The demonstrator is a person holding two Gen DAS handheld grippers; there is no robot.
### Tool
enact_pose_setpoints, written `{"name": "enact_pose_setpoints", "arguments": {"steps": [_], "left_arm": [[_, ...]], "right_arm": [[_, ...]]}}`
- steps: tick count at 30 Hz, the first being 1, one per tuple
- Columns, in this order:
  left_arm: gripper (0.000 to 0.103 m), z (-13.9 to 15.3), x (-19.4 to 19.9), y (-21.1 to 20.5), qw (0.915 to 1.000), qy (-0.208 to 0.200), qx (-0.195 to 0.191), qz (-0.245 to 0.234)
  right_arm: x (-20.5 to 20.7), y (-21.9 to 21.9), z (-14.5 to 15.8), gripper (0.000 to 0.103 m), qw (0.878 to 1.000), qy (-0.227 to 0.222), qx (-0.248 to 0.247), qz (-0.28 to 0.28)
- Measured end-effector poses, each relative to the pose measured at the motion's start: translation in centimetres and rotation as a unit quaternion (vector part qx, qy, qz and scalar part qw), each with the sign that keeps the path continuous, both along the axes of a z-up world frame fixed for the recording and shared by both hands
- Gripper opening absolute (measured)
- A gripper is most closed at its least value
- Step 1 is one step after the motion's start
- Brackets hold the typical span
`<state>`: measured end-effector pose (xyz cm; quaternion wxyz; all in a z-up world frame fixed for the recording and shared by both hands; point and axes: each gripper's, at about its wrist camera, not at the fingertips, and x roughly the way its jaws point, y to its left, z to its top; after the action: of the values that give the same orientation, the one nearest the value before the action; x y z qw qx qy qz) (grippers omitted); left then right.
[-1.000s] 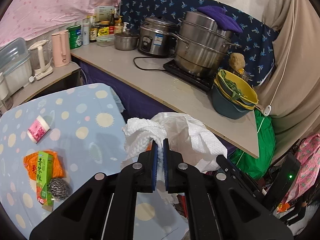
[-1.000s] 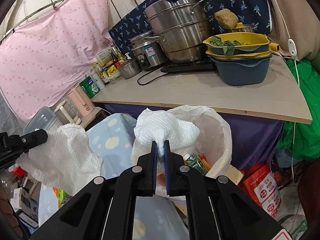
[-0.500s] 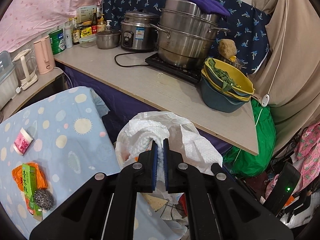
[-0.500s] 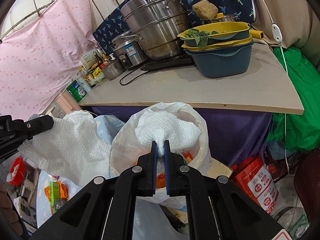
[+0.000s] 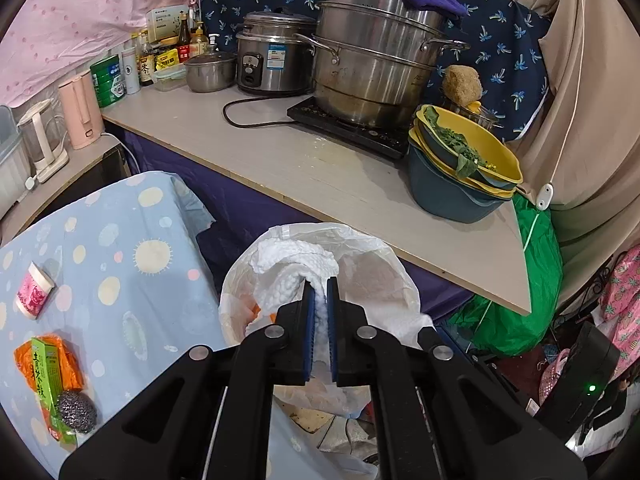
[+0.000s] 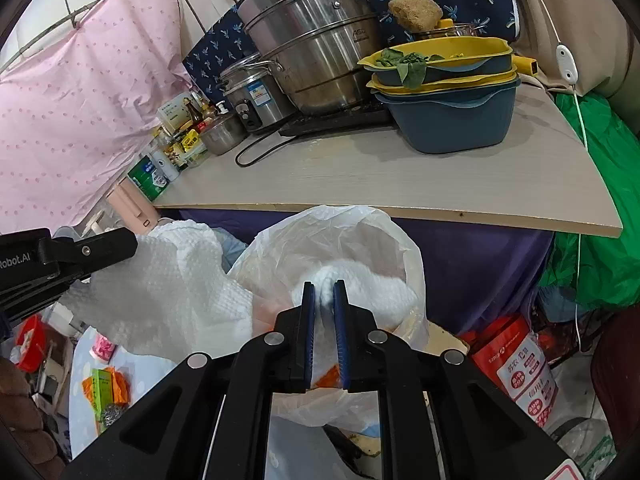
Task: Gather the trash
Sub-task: 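Carry both white tissues over the bin and open both grippers, then move both grippers back from the bin to the remaining items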
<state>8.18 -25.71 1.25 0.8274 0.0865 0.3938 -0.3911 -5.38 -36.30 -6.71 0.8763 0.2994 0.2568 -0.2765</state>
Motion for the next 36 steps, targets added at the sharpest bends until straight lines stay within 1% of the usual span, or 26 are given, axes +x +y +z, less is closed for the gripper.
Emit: {"name": "enact_pose_setpoints", "arguments": {"steps": [1, 3, 4, 5, 6, 7, 16, 20, 22, 27, 34, 35, 36], "left_arm": [[0.005, -0.2, 0.1, -0.1, 1.0000, 0.000, -0.001, -0.001], [0.009, -0.5, 0.5, -0.3, 1.0000, 0.003, 0.003, 0.002], [0.019, -0.7, 0.7, -0.3, 1.0000, 0.008, 0.004, 0.004], [0.033, -0.7, 0.9, -0.2, 0.9999, 0.010, 0.002, 0.008], [0.038, -0.7, 1.0, -0.1, 0.9999, 0.008, 0.000, 0.014], [0.042, -0.7, 1.1, 0.2, 0.9998, 0.003, -0.005, 0.020], [0.043, -0.3, 1.7, 1.2, 0.9995, 0.004, -0.008, 0.029], [0.043, 0.0, 1.8, 1.9, 0.9994, 0.002, -0.009, 0.034], [0.044, 0.2, 1.9, 2.5, 0.9992, 0.001, -0.011, 0.038], [0.052, 0.5, 2.3, 4.5, 0.9983, -0.005, -0.014, 0.056], [0.055, 0.7, 3.3, 8.1, 0.9963, -0.005, -0.016, 0.084], [0.058, 0.7, 3.5, 8.7, 0.9960, -0.005, -0.017, 0.088], [0.059, 0.7, 3.6, 9.2, 0.9957, -0.005, -0.018, 0.090]], "right_arm": [[0.2, -0.1, 0.0, 0.012, 1.000, 0.001, -0.001, 0.000], [0.3, -0.2, 0.3, 0.012, 1.000, -0.001, -0.003, -0.002], [0.3, -0.3, 0.4, 0.013, 1.000, -0.003, -0.004, -0.002], [0.3, -0.2, 0.5, 0.016, 1.000, -0.005, -0.005, -0.004], [0.3, -0.3, 0.7, 0.020, 1.000, -0.007, -0.006, -0.005], [0.3, -0.2, 0.8, 0.022, 1.000, -0.009, -0.007, -0.006], [0.3, 0.5, 1.5, 0.023, 1.000, -0.015, -0.013, -0.003], [0.4, 1.1, 2.0, 0.029, 1.000, -0.018, -0.019, 0.001], [0.5, 1.5, 2.4, 0.029, 1.000, -0.020, -0.022, 0.004], [1.1, 2.7, 2.9, 0.029, 0.999, -0.023, -0.027, 0.015], [2.2, 5.0, 3.5, 0.031, 0.999, -0.026, -0.032, 0.034], [2.5, 5.5, 3.6, 0.032, 0.998, -0.026, -0.033, 0.039], [2.6, 5.9, 3.7, 0.036, 0.998, -0.026, -0.033, 0.042]]}}
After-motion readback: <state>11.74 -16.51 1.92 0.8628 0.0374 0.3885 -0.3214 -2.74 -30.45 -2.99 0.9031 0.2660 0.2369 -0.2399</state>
